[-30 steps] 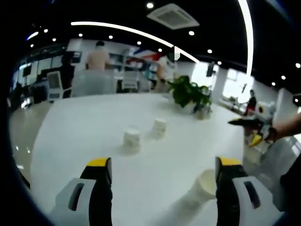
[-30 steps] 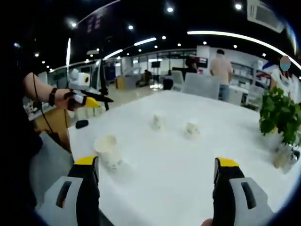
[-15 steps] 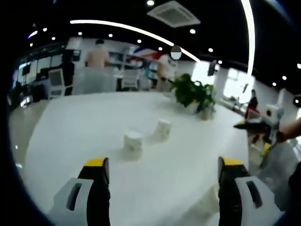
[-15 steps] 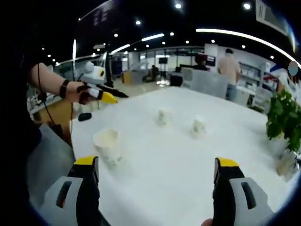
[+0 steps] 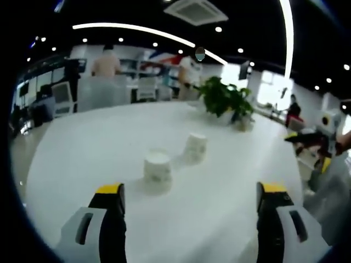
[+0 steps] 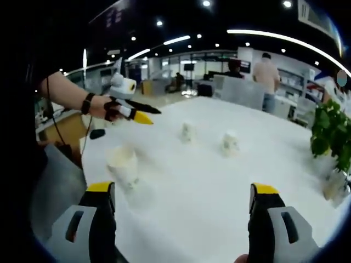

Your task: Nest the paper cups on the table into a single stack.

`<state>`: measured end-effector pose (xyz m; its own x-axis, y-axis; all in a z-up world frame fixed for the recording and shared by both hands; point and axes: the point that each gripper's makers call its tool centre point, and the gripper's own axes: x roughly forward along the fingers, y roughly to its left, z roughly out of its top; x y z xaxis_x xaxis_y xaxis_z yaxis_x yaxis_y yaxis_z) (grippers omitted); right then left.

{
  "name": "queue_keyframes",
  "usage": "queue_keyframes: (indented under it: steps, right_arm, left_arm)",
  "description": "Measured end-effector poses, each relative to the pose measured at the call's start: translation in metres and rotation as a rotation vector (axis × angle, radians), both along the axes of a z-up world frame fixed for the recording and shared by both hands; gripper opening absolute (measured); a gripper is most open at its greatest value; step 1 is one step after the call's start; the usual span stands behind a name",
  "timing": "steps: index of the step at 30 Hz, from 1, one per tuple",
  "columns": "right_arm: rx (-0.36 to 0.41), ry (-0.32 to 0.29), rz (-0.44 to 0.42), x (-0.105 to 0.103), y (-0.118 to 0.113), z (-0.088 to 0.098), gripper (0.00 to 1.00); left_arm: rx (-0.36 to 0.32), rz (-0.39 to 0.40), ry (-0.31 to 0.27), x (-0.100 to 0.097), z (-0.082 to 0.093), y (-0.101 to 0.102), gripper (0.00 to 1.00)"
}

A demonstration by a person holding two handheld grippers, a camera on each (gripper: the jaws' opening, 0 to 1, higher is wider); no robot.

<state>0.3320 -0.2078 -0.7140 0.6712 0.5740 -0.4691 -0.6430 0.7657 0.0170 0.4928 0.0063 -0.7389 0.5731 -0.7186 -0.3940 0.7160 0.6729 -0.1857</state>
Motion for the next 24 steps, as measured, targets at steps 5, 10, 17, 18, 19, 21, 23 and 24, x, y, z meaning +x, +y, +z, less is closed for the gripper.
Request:
queue_keyframes:
  steps: [5,10,17,18,19,21,23,24]
  right_arm:
    - [0.006,-0.004,-0.024,-0.002,-0.005,-0.002,1.0]
    - [0.008,0.014,-0.045,-0.005,-0.01,-0.009,1.0]
    - [0.018,0.029,-0.085,-0.007,-0.014,-0.015,1.0]
    - [0.022,0.028,-0.089,-0.007,-0.014,-0.015,1.0]
    - [0.021,0.03,-0.095,-0.007,-0.014,-0.016,1.0]
    - [0.027,0.036,-0.107,-0.007,-0.015,-0.017,1.0]
    - [0.032,0.04,-0.11,-0.008,-0.015,-0.018,1.0]
    - [0.029,0.04,-0.114,-0.008,-0.016,-0.019,1.0]
  left_arm:
    - [-0.004,-0.01,-0.001,0.015,-0.008,-0.012,0.99]
    - [0.011,-0.027,-0.009,0.026,-0.016,-0.022,0.99]
    - [0.044,-0.021,-0.015,0.044,-0.023,-0.023,0.99]
    - [0.048,-0.022,-0.021,0.048,-0.022,-0.024,0.99]
    - [0.046,-0.021,-0.019,0.051,-0.021,-0.024,0.99]
    - [0.047,-0.037,-0.033,0.056,-0.019,-0.028,0.99]
    - [0.078,-0.05,-0.043,0.061,-0.021,-0.029,0.98]
    - [0.078,-0.054,-0.041,0.065,-0.022,-0.03,0.97]
